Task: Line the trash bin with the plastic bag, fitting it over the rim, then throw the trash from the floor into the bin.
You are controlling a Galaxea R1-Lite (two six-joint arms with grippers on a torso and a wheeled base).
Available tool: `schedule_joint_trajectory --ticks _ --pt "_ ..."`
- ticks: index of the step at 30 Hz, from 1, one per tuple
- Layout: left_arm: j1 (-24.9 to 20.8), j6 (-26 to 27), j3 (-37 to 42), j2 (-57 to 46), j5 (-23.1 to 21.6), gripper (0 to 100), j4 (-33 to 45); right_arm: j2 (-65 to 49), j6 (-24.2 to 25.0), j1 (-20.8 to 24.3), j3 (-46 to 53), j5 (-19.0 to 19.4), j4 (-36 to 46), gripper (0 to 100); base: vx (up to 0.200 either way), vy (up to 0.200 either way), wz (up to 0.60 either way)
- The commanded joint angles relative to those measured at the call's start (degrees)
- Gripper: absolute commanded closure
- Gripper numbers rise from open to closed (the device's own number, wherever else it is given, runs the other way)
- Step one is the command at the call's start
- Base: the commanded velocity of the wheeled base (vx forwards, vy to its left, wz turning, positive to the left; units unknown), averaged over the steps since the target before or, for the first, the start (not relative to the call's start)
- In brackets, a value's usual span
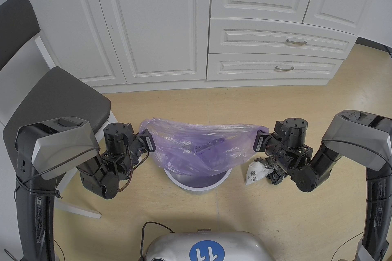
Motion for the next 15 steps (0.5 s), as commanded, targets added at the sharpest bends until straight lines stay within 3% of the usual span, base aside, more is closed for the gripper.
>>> schedule_joint_trajectory --ticks 1,3,6,8,11,15 --pt "1.3 2.5 3.3 -0.2 -1.5 100 -0.2 -3.6 -1.6 -0.3 2.6 0.2 1.9 100 0.0 0.0 0.0" --pt "1.6 3.3 4.0 -0.3 -2.1 100 -0.3 -4.3 -1.6 -0.3 2.9 0.2 3.4 100 0.0 0.0 0.0" --pt "2.4 5.5 6.6 -1.0 -4.6 100 -0.3 -8.4 -1.6 -0.3 3.2 0.5 12.1 100 0.0 0.0 0.0" --pt "2.5 5.5 6.7 -1.1 -4.7 100 -0.3 -8.6 -1.6 -0.3 3.3 0.5 12.5 100 0.0 0.0 0.0" --pt "2.8 6.8 10.8 -4.5 -8.6 100 0.2 -13.4 -1.7 -0.2 3.7 1.0 23.0 100 0.0 0.0 0.0" --pt "3.2 8.5 14.4 -8.3 -12.1 100 2.9 -16.7 -1.8 0.6 4.6 1.9 28.9 100 0.0 0.0 0.0"
